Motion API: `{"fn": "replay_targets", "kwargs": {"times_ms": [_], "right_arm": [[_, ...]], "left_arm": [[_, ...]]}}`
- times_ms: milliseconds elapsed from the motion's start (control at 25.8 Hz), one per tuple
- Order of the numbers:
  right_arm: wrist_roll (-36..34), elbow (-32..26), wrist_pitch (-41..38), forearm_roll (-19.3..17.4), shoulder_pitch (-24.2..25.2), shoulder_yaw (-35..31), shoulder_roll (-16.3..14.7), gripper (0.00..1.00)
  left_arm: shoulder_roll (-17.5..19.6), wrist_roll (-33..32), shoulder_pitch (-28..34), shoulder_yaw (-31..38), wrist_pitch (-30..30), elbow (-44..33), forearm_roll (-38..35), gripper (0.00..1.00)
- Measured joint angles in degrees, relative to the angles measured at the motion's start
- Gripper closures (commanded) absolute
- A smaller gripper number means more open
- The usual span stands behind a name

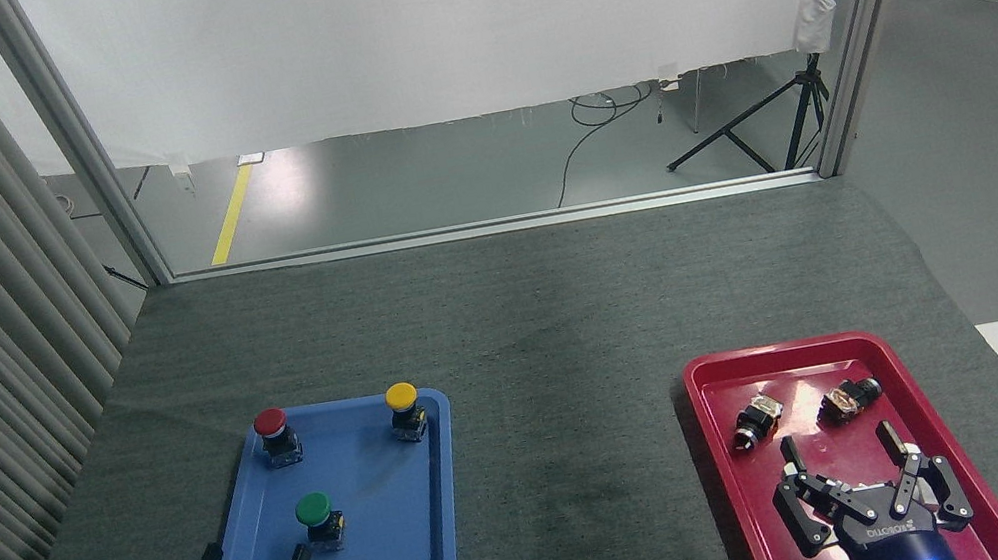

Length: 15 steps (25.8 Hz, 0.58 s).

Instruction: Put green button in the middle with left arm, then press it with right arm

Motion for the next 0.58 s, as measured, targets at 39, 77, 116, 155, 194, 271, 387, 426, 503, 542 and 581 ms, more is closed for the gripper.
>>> {"fn": "replay_targets", "kwargs": {"times_ms": [39,77,116,155,194,271,387,426,503,542,581], "right_arm": [[0.0,0.0,-0.5,0.1,0.0,-0.7,0.5,0.0],[0.0,-0.1,-1.1,0.3,0.0,-1.3,1.1,0.0],[0.1,-0.1,-1.6,0.6,0.0,-1.8,1.5,0.0],[0.1,-0.1,-2.1,0.9,0.1,-2.4,1.9,0.0],[0.2,-0.2,-2.3,1.2,0.1,-2.7,2.2,0.0],[0.2,-0.3,-2.6,1.7,0.1,-3.2,2.9,0.0],[0.2,-0.5,-2.6,2.3,0.1,-3.5,4.1,0.0],[0.2,-0.5,-2.6,2.6,0.1,-3.6,4.6,0.0],[0.2,-0.6,-2.6,3.6,0.1,-3.6,5.5,0.0],[0.2,-0.7,-2.6,4.0,0.1,-3.6,5.8,0.0],[0.2,-0.7,-2.5,4.4,0.1,-3.6,6.0,0.0]], "left_arm": [[0.0,0.0,0.0,0.0,0.0,-0.3,0.0,0.01],[0.0,0.0,0.0,0.0,0.0,-0.7,0.1,0.01],[0.0,0.0,0.1,0.0,0.0,-1.1,0.1,0.01],[0.0,0.0,0.3,0.0,0.0,-1.7,0.1,0.01],[0.0,0.0,0.5,0.0,0.1,-2.2,0.1,0.01],[0.0,0.0,1.2,0.0,0.4,-3.1,0.1,0.01],[0.0,0.0,1.7,0.0,0.6,-3.8,0.0,0.01],[0.0,0.0,1.8,0.0,0.6,-3.9,-0.1,0.01],[0.0,-0.1,2.0,0.0,0.7,-4.1,-0.1,0.01],[0.0,-0.1,2.0,0.0,0.6,-4.1,-0.1,0.01],[0.0,-0.1,2.1,0.0,0.5,-4.2,0.0,0.01]]}}
